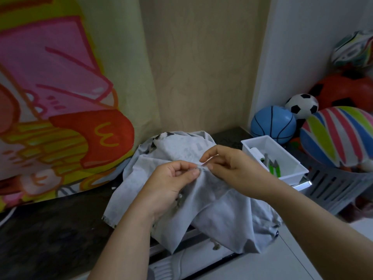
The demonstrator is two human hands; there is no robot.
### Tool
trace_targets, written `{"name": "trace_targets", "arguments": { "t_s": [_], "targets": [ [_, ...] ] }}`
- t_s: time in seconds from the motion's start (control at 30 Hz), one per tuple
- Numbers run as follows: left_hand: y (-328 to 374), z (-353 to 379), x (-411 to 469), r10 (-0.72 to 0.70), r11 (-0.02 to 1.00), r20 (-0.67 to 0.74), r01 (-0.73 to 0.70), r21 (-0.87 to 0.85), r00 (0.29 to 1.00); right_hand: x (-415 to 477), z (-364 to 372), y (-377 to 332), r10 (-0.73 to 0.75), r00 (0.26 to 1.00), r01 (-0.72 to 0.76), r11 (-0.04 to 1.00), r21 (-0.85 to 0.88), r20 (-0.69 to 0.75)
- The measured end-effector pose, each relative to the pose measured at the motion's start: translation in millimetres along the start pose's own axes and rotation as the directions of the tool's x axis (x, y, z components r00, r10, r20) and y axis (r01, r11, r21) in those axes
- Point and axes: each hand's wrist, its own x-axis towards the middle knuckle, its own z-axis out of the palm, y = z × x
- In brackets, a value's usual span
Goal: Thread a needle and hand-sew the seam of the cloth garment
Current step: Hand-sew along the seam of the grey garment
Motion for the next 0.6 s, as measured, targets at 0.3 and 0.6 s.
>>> {"name": "trace_targets", "arguments": {
  "t_s": [0.3,0.6],
  "targets": [
    [-2.1,8.5,3.1,-0.038,0.999,-0.051,0.039,0.021,0.998,0.2,13.0,-1.3,-0.013,0.995,0.016,0.999,0.033,-0.102],
    [-18.8,7.6,16.2,-0.140,0.965,-0.229,0.185,0.188,0.963,-1.4,-20.2,-38.5,0.416,0.905,0.071,0.057,0.996,-0.089]
  ]
}}
